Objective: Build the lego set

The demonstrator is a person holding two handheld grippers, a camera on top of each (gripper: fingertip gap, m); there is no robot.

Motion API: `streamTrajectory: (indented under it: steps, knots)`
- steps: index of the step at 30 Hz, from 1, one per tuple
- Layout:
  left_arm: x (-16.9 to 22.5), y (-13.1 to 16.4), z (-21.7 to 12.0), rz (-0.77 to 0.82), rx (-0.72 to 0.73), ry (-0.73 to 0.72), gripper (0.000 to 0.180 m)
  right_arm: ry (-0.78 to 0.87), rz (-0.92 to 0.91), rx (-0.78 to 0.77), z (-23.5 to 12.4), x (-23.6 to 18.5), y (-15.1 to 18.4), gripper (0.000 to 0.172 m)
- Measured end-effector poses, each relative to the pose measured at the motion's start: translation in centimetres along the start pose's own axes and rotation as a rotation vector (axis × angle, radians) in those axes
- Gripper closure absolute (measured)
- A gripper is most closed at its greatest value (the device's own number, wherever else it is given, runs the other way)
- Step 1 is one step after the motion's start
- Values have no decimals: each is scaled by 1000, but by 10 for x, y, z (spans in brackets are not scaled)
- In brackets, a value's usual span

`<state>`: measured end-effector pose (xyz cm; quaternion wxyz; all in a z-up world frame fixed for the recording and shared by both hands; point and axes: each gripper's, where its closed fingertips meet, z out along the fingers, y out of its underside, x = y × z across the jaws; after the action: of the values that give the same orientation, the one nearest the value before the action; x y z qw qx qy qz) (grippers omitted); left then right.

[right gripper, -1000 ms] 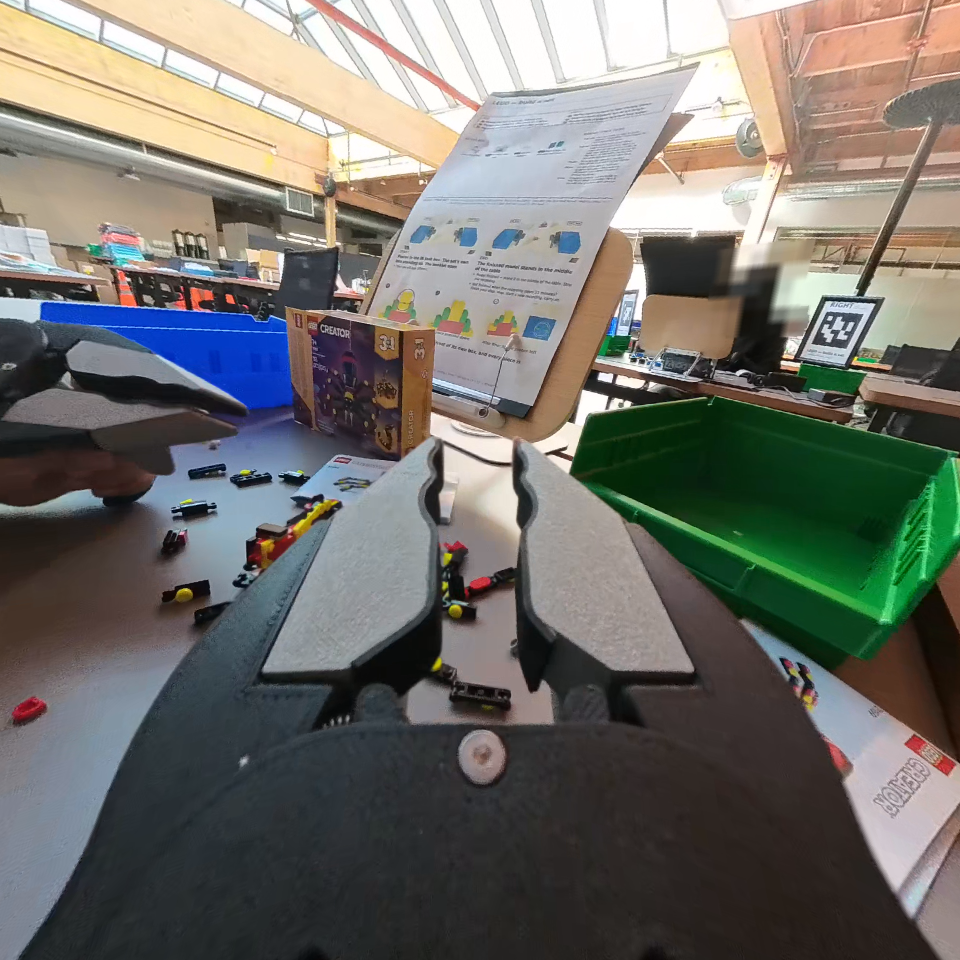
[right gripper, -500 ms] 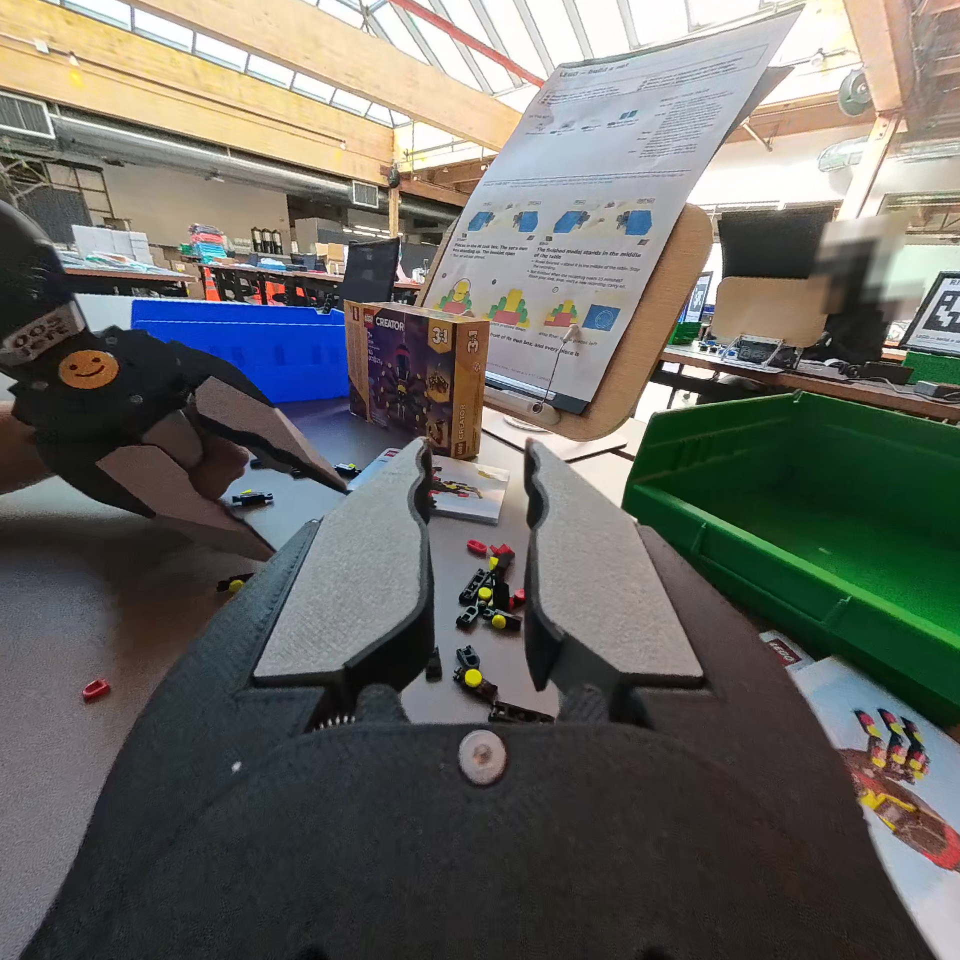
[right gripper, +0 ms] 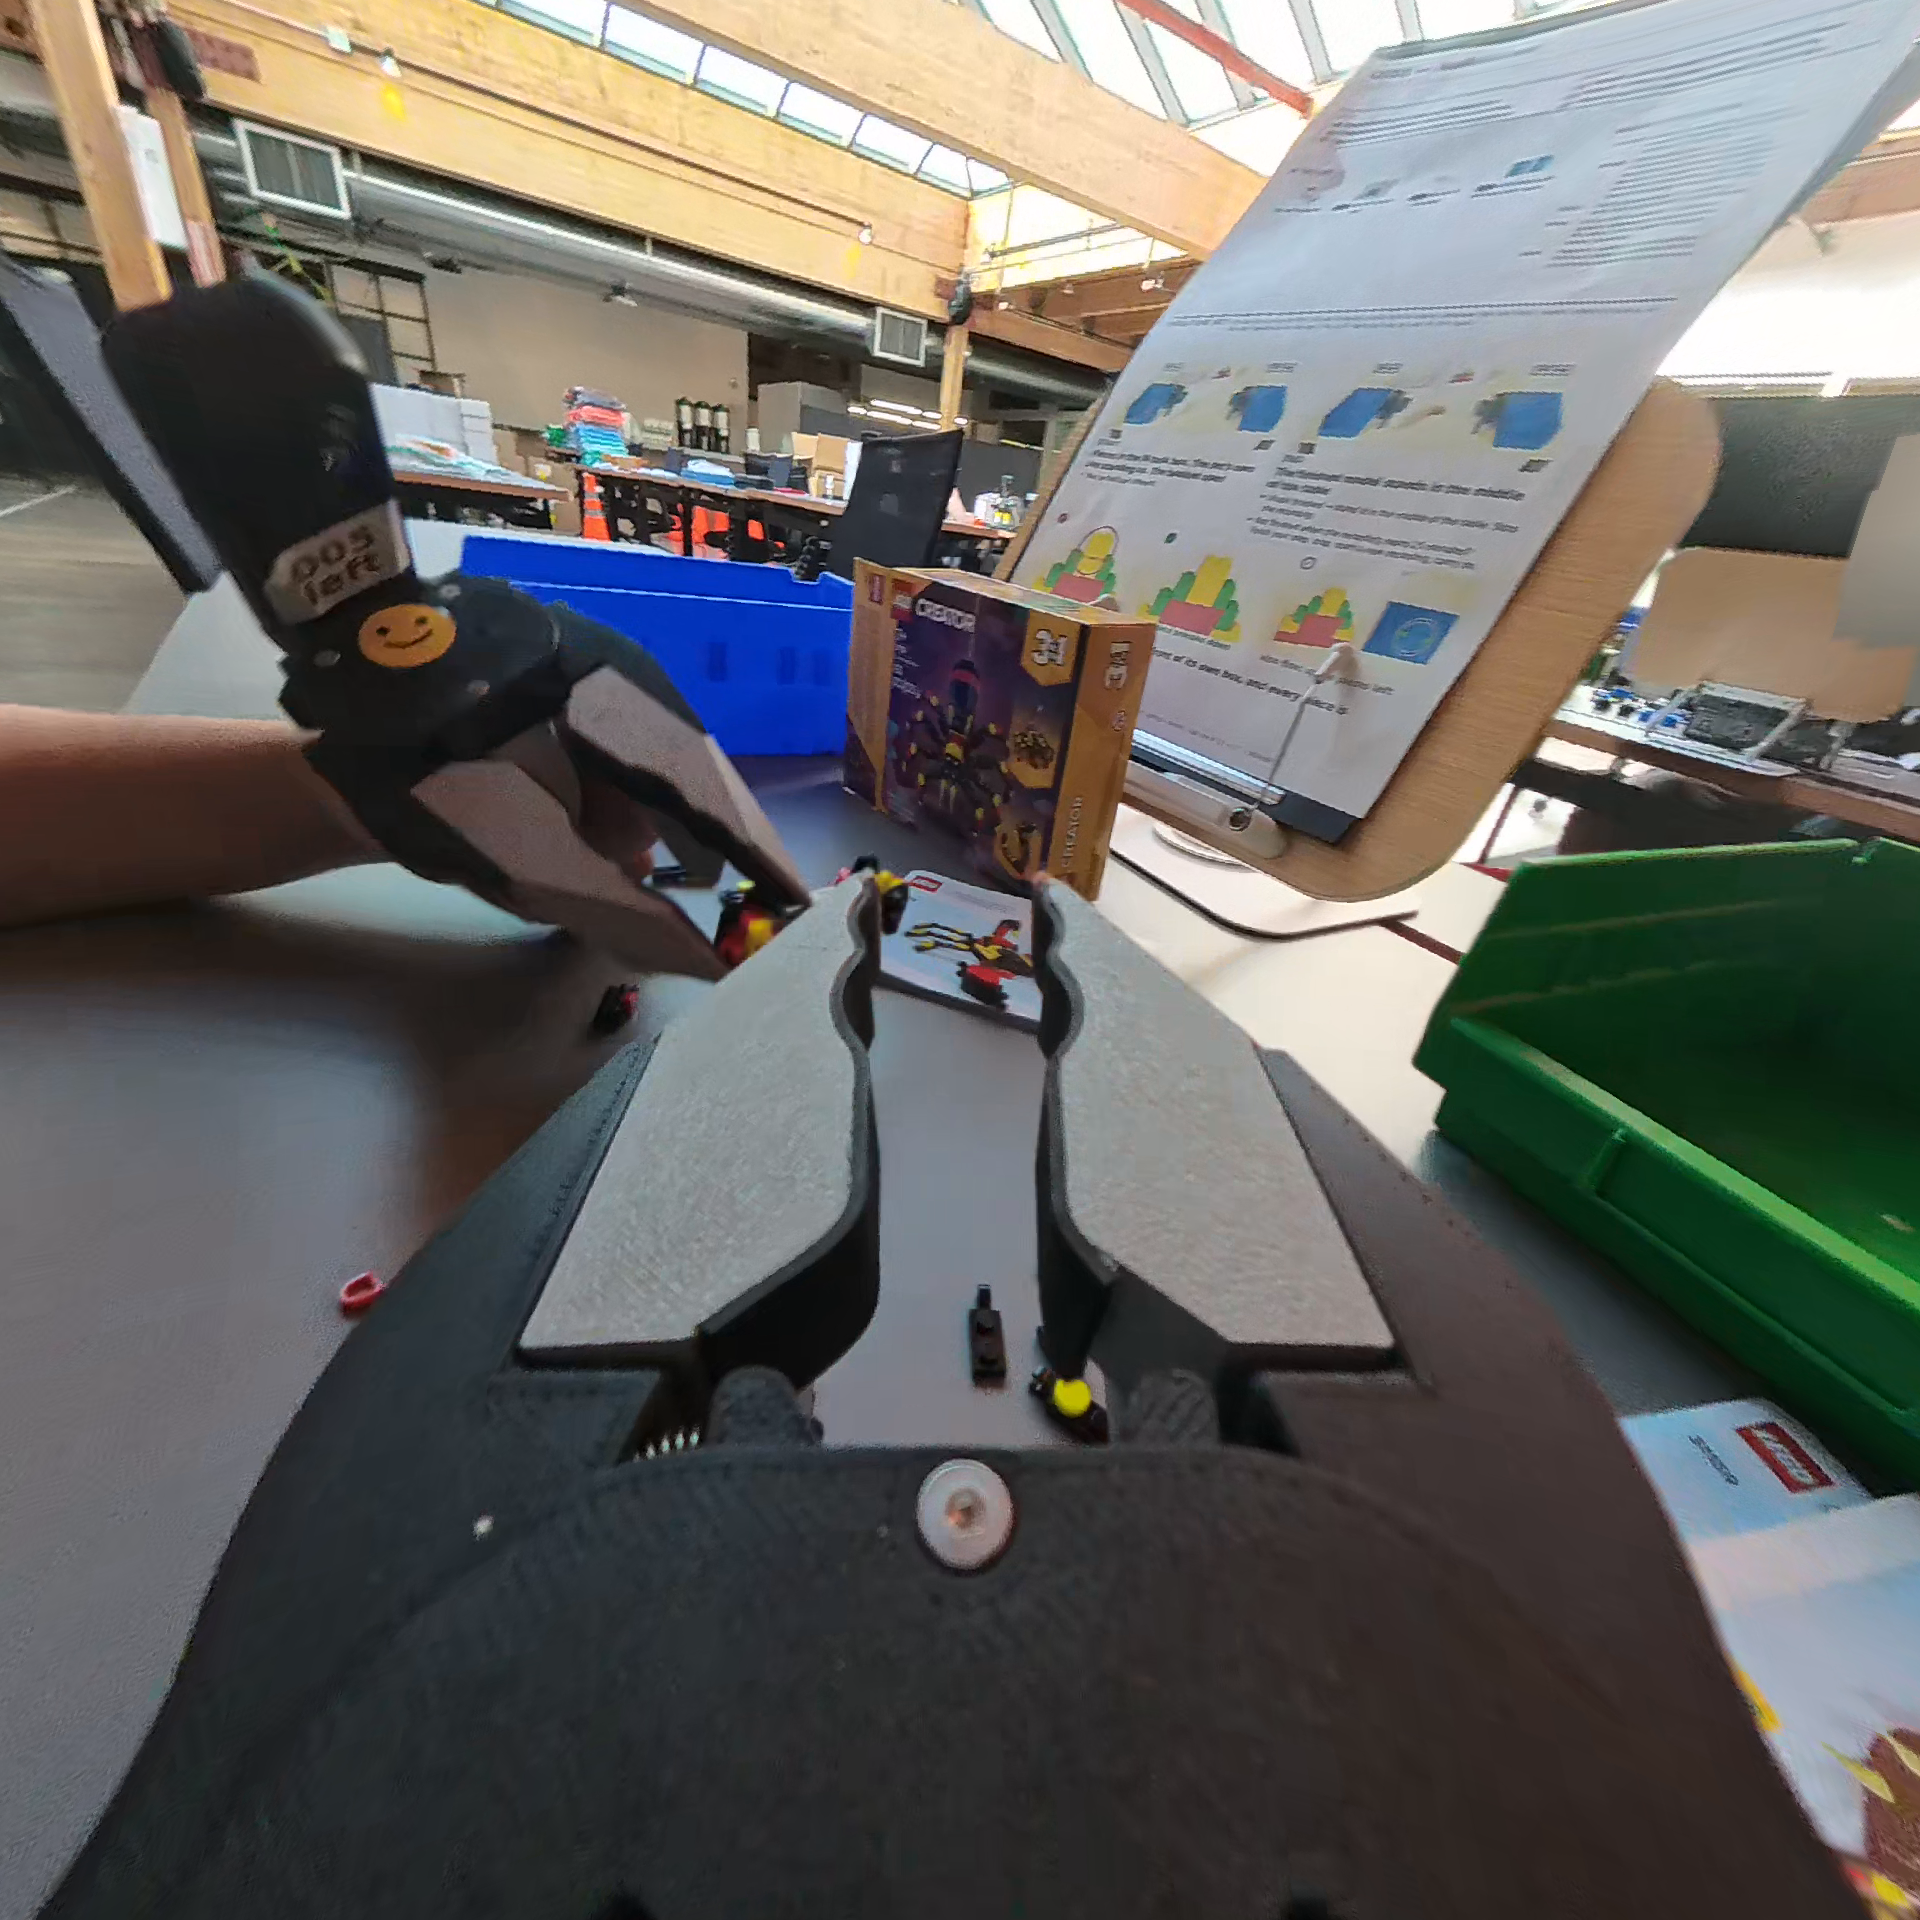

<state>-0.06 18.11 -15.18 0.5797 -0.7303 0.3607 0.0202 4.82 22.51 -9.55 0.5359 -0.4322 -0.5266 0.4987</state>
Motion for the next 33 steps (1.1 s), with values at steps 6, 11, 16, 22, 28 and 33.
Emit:
streamTrajectory:
  steps: [6,11,16,22,28,33]
  knots:
    - [8,-74,-45,-337,469,264,158,-243,-25,-20,1,-50,-1,127]
    - [24,-79,-47,-480,506,462,158,-266,-142,-44,9,-71,3,106]
    - [43,-93,-54,-532,567,624,158,-249,-296,-46,15,-84,6,118]
    - [38,-82,-43,-552,492,573,157,-245,-318,-148,16,-72,19,141]
    - [-8,-33,-17,-511,240,197,159,-37,-288,-304,14,-14,40,141]
    - [-2,6,-3,-392,-39,127,152,19,-339,-469,3,17,70,141]
